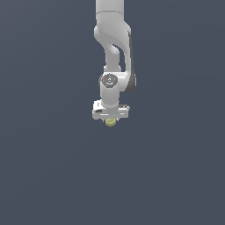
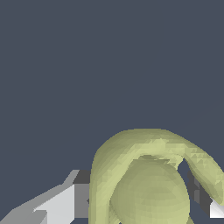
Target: Pick up the object and move it to a goal position.
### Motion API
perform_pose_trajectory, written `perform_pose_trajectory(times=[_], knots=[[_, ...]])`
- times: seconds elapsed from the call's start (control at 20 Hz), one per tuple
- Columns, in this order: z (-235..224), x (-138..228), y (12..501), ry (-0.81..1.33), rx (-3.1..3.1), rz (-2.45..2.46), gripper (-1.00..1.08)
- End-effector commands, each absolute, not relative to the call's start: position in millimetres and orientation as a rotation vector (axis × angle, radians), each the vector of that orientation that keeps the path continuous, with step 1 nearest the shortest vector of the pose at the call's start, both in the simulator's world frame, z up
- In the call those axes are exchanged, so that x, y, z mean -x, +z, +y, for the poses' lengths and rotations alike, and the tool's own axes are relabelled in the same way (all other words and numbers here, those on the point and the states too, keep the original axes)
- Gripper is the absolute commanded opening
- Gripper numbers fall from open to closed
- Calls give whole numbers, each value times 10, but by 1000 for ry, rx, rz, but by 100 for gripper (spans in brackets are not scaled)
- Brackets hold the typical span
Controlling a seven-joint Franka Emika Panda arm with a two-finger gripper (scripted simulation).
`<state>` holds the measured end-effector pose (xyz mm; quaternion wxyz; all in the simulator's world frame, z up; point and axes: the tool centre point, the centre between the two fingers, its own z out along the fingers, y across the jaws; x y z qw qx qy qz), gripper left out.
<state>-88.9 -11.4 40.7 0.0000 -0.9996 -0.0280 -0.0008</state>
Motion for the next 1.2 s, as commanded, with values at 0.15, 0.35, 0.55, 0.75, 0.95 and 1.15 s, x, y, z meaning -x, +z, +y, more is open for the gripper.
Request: perform_pose_trajectory(times=[0.15, 0.35, 0.55, 0.75, 0.95, 1.15], knots=[[-120, 855, 459, -2, 3140, -87, -100], [-131, 769, 579, -2, 3140, -87, -100], [-147, 632, 766, -2, 3140, -87, -100], [-163, 505, 928, -1, 3140, -87, -100], [-172, 425, 1022, -1, 3140, -87, -100], [-175, 396, 1050, -1, 3140, -87, -100]])
